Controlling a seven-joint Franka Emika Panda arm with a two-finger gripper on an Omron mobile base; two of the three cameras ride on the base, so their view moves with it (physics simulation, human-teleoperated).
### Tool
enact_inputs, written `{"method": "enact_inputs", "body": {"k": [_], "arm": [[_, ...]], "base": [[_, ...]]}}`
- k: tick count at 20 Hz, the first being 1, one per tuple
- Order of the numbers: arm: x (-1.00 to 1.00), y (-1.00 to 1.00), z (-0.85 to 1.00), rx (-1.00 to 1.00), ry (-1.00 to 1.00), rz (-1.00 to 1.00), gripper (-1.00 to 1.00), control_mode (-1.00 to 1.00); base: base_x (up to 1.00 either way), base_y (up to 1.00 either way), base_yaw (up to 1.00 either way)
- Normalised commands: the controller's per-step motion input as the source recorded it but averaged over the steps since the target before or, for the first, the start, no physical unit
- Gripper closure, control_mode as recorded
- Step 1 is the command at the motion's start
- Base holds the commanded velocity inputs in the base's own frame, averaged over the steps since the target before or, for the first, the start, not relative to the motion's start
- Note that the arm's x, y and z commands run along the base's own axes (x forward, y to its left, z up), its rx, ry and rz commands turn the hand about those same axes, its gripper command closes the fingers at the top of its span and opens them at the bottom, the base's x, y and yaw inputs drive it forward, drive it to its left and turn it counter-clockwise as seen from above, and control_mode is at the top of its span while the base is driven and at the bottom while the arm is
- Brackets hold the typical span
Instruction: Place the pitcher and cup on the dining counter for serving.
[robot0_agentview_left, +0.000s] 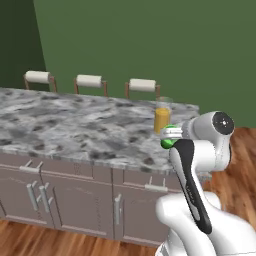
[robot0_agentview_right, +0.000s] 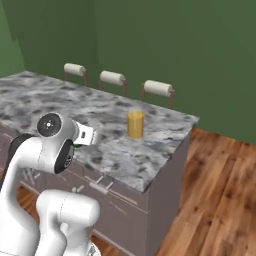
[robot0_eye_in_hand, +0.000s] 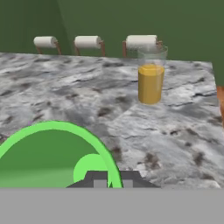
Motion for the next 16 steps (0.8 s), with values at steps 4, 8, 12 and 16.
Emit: {"method": "enact_inputs", "body": {"k": [4,8,12,16], "arm": [[0.0,0.0,0.0,0.0,0.0,0.0,1.0,1.0],[0.0,0.0,0.0,0.0,0.0,0.0,1.0,1.0],[0.0,0.0,0.0,0.0,0.0,0.0,1.0,1.0],[0.21,0.01,0.0,0.0,0.0,-0.04,1.0,-1.0]], "base": [[0.67,1.0,-0.47],[0.36,0.93,-0.48],[0.11,0.45,-0.22],[0.09,0.17,-0.07]]}}
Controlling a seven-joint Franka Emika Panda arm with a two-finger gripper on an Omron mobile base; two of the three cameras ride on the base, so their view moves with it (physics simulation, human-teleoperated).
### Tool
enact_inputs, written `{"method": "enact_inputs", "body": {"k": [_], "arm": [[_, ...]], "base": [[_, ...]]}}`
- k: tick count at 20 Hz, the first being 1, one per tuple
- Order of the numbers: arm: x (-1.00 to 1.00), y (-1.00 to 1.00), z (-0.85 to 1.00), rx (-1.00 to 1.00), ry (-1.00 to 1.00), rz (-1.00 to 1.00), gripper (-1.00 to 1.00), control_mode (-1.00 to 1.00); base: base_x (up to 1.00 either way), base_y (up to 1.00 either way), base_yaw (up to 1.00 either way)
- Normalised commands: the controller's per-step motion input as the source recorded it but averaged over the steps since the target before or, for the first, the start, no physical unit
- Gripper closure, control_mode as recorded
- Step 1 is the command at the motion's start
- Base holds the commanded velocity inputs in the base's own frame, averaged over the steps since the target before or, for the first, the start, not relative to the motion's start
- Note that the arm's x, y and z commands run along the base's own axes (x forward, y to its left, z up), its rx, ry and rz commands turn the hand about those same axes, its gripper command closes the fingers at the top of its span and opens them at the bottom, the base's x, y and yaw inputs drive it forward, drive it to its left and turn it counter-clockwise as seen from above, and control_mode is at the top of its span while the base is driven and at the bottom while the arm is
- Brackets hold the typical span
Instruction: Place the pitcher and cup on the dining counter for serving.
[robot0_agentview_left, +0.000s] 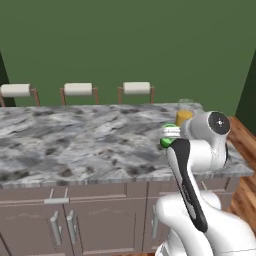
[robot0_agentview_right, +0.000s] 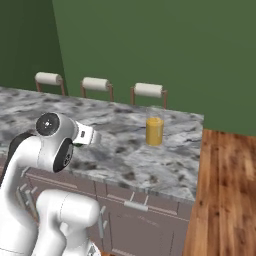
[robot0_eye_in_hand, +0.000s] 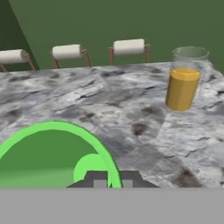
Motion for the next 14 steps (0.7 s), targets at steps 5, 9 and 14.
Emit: {"method": "enact_inputs", "body": {"k": [5,9,14], "arm": [[0.65,-0.12,-0.07,0.07,0.12,-0.11,1.0,-1.0],[0.66,-0.22,-0.1,0.21,0.27,-0.38,1.0,-1.0],[0.67,-0.23,-0.04,0.24,0.25,-0.34,1.0,-1.0]], "base": [[0.0,0.0,0.0],[0.0,0.0,0.0],[0.0,0.0,0.0]]}}
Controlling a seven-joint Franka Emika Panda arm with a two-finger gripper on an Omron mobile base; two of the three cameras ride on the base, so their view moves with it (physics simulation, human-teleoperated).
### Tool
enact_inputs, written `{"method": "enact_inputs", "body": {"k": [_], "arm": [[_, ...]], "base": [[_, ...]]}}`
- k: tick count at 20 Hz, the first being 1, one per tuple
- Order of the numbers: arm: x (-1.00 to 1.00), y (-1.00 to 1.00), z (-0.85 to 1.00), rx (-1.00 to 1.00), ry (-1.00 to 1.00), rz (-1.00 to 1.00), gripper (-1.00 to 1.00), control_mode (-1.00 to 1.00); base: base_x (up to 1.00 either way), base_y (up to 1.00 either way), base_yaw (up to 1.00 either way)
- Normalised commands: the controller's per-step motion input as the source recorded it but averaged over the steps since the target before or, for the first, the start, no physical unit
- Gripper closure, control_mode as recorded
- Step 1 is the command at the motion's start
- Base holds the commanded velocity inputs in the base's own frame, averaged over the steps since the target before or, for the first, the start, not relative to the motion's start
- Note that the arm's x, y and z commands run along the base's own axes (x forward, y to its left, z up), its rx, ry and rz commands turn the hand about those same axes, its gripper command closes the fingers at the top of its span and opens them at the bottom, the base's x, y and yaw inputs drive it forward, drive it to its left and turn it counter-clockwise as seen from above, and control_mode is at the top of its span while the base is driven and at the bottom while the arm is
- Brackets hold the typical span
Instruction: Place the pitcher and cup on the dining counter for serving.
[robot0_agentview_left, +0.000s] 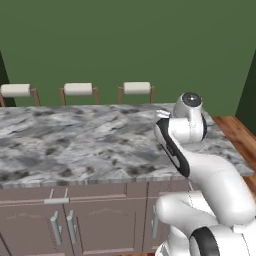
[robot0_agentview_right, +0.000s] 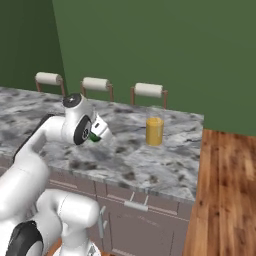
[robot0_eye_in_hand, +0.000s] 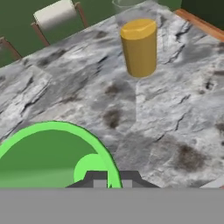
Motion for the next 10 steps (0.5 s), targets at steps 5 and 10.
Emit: {"method": "enact_inputs", "body": {"k": [5,10], "arm": [[0.12,-0.11,-0.14,0.05,0.01,-0.05,1.0,-1.0],[0.43,-0.35,-0.36,0.04,0.04,-0.09,1.0,-1.0]], "base": [[0.0,0.0,0.0],[0.0,0.0,0.0]]}}
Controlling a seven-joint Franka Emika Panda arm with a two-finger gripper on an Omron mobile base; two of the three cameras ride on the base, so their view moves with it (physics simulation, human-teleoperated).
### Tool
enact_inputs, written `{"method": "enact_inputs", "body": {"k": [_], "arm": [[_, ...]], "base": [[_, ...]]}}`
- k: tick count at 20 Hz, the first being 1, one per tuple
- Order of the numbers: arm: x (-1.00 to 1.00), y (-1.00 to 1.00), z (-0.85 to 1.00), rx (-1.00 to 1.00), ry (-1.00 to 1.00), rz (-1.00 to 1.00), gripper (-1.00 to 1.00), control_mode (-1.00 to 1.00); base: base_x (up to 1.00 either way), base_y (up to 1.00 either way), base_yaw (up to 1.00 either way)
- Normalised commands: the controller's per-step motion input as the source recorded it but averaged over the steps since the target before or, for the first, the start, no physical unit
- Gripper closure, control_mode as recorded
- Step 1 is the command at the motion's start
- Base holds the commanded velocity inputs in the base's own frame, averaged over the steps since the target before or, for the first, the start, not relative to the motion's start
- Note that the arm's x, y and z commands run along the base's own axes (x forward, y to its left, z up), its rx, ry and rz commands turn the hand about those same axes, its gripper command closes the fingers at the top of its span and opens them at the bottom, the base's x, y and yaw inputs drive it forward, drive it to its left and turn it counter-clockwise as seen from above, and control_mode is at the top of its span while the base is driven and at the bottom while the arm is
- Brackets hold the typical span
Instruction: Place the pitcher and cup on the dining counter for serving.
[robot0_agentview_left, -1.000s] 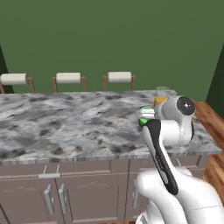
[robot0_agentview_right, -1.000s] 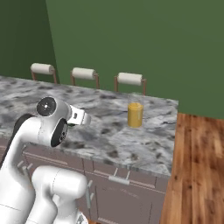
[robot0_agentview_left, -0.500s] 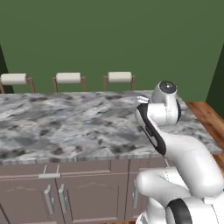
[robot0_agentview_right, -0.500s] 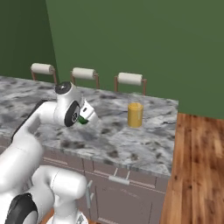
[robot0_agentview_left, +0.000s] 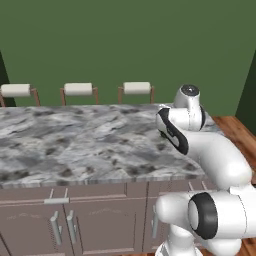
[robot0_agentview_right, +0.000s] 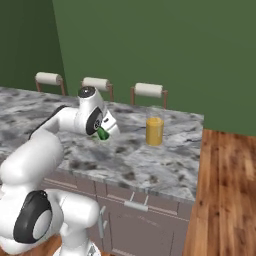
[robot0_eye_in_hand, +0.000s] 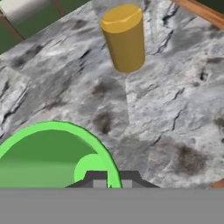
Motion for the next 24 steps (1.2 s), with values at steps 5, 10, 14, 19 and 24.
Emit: {"method": "enact_inputs", "body": {"k": [5,10,14,19,24], "arm": [[0.53,-0.34,-0.33,0.01,0.05,-0.08,1.0,-1.0],[0.4,-0.1,-0.27,0.0,0.05,-0.05,1.0,-1.0],[0.47,0.0,-0.32,0.02,0.05,-0.06,1.0,-1.0],[0.36,0.0,-0.44,0.02,0.02,-0.05,1.0,-1.0],[0.36,0.0,-0.45,0.0,0.0,-0.04,1.0,-1.0]], "base": [[0.0,0.0,0.0],[0.0,0.0,0.0],[0.0,0.0,0.0],[0.0,0.0,0.0],[0.0,0.0,0.0]]}}
